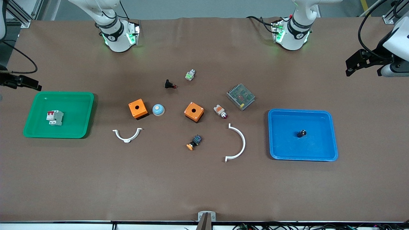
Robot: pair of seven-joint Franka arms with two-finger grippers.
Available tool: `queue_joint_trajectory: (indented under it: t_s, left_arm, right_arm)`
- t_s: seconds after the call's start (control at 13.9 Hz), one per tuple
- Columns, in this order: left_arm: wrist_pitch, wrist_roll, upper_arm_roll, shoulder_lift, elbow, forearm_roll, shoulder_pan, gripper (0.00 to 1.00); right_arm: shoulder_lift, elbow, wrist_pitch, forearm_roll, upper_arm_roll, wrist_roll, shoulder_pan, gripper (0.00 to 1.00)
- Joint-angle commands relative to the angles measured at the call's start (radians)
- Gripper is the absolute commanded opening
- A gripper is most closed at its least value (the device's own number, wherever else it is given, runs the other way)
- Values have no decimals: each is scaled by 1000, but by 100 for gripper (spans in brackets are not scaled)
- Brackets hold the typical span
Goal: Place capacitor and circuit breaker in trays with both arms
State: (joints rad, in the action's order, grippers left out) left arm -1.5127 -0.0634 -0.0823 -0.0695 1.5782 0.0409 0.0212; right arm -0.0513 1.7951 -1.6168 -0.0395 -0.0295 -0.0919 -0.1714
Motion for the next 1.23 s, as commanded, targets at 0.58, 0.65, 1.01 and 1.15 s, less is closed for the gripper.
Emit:
queue_joint_trajectory:
  t_s: [0.58, 0.65, 1.01, 1.15]
  left_arm:
    - [2, -9, -17, 4, 2, -29, 0, 100]
    - [3, -9, -17, 4, -4, -24, 0, 100]
    - [2, -9, -17, 16, -9, -19, -1, 100]
    - [3, -6, -17, 16, -9, -27, 2, 100]
  right_arm:
    - [11, -138, 63, 89, 2, 133, 113, 100]
    - [11, -143, 64, 89, 2, 153, 124, 100]
    - [16, -189, 71, 81, 0, 210, 151, 100]
    - [27, -224, 66, 32, 0, 205, 153, 100]
